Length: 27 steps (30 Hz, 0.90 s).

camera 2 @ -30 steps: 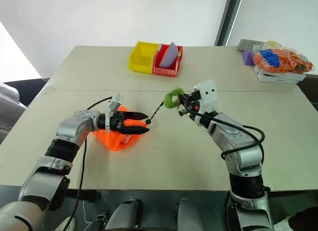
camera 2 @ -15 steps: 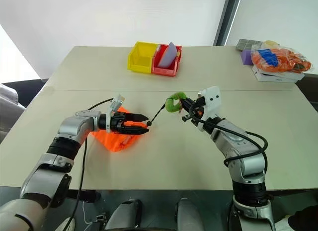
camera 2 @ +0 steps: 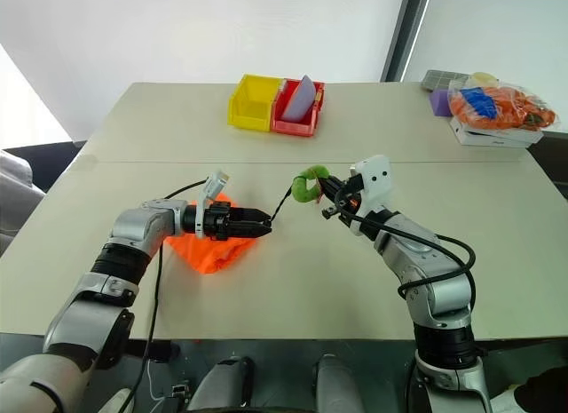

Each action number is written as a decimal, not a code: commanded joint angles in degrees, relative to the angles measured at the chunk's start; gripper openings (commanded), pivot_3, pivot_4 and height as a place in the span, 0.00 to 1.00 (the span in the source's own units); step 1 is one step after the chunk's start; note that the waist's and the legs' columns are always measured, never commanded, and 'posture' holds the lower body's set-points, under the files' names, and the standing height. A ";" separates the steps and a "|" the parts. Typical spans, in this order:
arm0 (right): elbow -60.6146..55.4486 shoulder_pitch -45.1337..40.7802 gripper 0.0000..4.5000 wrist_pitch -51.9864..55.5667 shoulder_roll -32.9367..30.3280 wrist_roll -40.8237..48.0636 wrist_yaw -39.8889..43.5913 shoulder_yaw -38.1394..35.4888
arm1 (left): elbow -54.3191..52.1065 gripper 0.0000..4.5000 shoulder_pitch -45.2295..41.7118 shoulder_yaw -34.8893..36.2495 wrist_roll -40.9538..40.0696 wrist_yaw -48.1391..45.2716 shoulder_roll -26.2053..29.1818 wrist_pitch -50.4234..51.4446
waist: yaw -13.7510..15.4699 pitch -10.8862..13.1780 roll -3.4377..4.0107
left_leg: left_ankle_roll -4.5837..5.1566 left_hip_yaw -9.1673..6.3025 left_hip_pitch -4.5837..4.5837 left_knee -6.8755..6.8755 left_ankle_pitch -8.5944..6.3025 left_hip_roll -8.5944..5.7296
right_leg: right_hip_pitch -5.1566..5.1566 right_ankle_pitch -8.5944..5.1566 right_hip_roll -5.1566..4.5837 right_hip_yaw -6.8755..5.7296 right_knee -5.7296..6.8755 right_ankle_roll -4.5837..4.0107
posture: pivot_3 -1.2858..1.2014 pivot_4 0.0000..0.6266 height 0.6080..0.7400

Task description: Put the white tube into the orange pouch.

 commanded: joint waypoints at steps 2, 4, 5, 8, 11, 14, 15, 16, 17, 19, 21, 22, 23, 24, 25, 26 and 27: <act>-1.97 -0.79 0.00 -1.11 -0.01 0.60 -0.09 -0.05 | -0.92 0.71 -1.03 -0.37 0.86 -1.07 0.62 -1.32 | 0.02 0.00 0.00 | 0.00 0.00 0.00 0.00 0.00 0.00 | 0.00 0.00 0.00 0.00 0.00 0.00 | 0.52 0.24 1.00; -2.07 -0.70 0.00 -1.08 0.00 0.63 -0.15 -0.07 | -0.80 0.71 -0.97 -0.47 1.09 -1.15 0.67 -1.62 | 0.03 0.00 0.00 | 0.00 0.00 0.00 0.00 0.00 0.00 | 0.00 0.00 0.00 0.00 0.00 0.00 | 0.52 0.24 1.00; -2.11 -0.66 0.00 -1.07 0.00 0.66 -0.16 -0.09 | -0.74 0.71 -0.96 -0.47 1.15 -1.14 0.66 -1.70 | 0.03 0.00 0.00 | 0.00 0.00 0.00 0.00 0.00 0.00 | 0.00 0.00 0.00 0.00 0.00 -0.01 | 0.52 0.24 1.00; -2.18 -0.53 0.00 -1.05 -0.04 0.68 -0.16 -0.09 | -0.65 0.71 -0.87 -0.69 1.68 -1.11 0.58 -2.33 | 0.02 0.00 0.00 | 0.00 0.00 0.00 0.00 0.00 0.00 | 0.00 0.00 0.00 0.00 0.00 0.00 | 0.52 0.24 1.00; -2.11 -0.53 0.00 -1.06 -0.06 0.64 -0.17 -0.09 | -0.58 0.71 -0.77 -1.09 2.40 -1.14 0.54 -2.86 | 0.03 0.00 0.00 | 0.00 0.00 0.00 0.00 0.00 0.00 | 0.00 0.00 0.00 0.00 0.00 0.00 | 0.52 0.24 1.00; -2.11 -0.54 0.00 -1.10 -0.08 0.61 -0.18 -0.09 | -0.57 0.71 -0.59 -1.46 3.05 -1.06 0.57 -3.45 | 0.03 0.00 0.00 | 0.00 0.00 0.00 0.00 0.00 0.00 | 0.00 0.00 0.00 0.00 0.00 0.00 | 0.52 0.24 1.00; -2.13 -0.52 0.00 -1.11 -0.08 0.62 -0.17 -0.09 | -0.55 0.71 -0.57 -1.43 3.09 -1.09 0.55 -3.50 | 0.03 0.00 0.00 | 0.00 0.00 0.00 0.00 0.00 0.00 | 0.00 0.00 0.00 0.00 0.00 0.00 | 0.52 0.24 1.00; -2.15 -0.51 0.00 -1.11 -0.08 0.63 -0.16 -0.08 | -0.53 0.71 -0.57 -1.41 3.08 -1.12 0.54 -3.53 | 0.03 0.00 0.00 | 0.00 0.00 0.00 0.00 0.00 0.00 | 0.00 0.00 0.00 0.01 0.00 0.00 | 0.52 0.24 1.00; -2.15 -0.50 0.00 -1.11 -0.08 0.63 -0.16 -0.08 | -0.41 0.71 -0.63 -1.38 3.06 -1.07 0.53 -3.54 | 0.03 0.00 0.00 | 0.00 0.00 0.00 0.00 0.00 0.00 | 0.00 0.00 0.00 0.00 0.00 0.00 | 0.52 0.24 1.00; -2.17 -0.48 0.00 -1.10 -0.09 0.65 -0.14 -0.08 | -0.20 0.59 -0.71 -1.41 3.01 -1.09 0.60 -3.40 | 0.02 0.00 0.00 | 0.00 0.00 0.00 0.00 0.00 0.00 | 0.00 0.00 0.00 0.01 0.00 0.00 | 0.52 0.24 1.00; -2.18 -0.48 0.00 -1.07 -0.11 0.65 -0.12 -0.06 | -0.14 0.41 -0.75 -1.43 3.05 -1.01 0.66 -3.34 | 0.02 0.00 0.00 | 0.00 0.00 0.00 0.00 0.00 0.00 | 0.01 0.00 0.00 0.01 0.01 0.00 | 0.52 0.24 1.00; -2.16 -0.49 0.00 -1.05 -0.11 0.67 -0.12 -0.07 | -0.13 0.31 -0.76 -1.39 3.03 -0.99 0.67 -3.32 | 0.03 0.00 0.00 | 0.00 0.00 0.00 0.00 0.00 0.00 | 0.00 0.00 0.01 0.01 0.01 0.00 | 0.52 0.24 1.00; -2.22 -0.44 0.00 -1.04 -0.13 0.65 -0.13 -0.05 | -0.20 0.20 -0.72 -1.36 3.00 -0.96 0.68 -3.28 | 0.04 0.00 0.00 | 0.00 0.00 0.00 0.00 0.00 0.00 | 0.00 0.00 0.01 0.01 0.01 0.00 | 0.52 0.24 1.00; -2.24 -0.41 0.00 -1.04 -0.13 0.64 -0.14 -0.04 | -0.25 0.08 -0.67 -1.36 2.98 -0.98 0.71 -3.29 | 0.04 0.00 0.00 | 0.00 0.00 0.00 0.01 0.00 0.00 | 0.01 0.00 0.01 0.01 0.01 0.00 | 0.52 0.24 1.00; -2.28 -0.38 0.00 -1.02 -0.11 0.61 -0.18 -0.01 | -0.32 0.05 -0.62 -1.37 2.98 -1.01 0.76 -3.27 | 0.04 0.00 0.00 | 0.00 0.00 0.00 0.01 0.00 0.00 | 0.01 0.00 0.01 0.01 0.01 0.01 | 0.52 0.24 1.00; -2.30 -0.36 0.00 -1.02 -0.10 0.58 -0.21 0.02 | -0.37 0.05 -0.57 -1.40 3.01 -1.03 0.81 -3.31 | 0.03 0.00 0.00 | 0.00 0.00 0.00 0.01 0.00 0.00 | 0.01 0.01 0.01 0.01 0.01 0.01 | 0.52 0.24 1.00; -2.31 -0.37 0.00 -1.01 -0.08 0.57 -0.23 0.04 | -0.40 0.05 -0.52 -1.55 3.33 -0.88 0.91 -3.70 | 0.02 0.00 0.00 | 0.00 0.00 0.00 0.01 0.00 0.00 | 0.01 0.01 0.01 0.01 0.01 0.02 | 0.52 0.24 1.00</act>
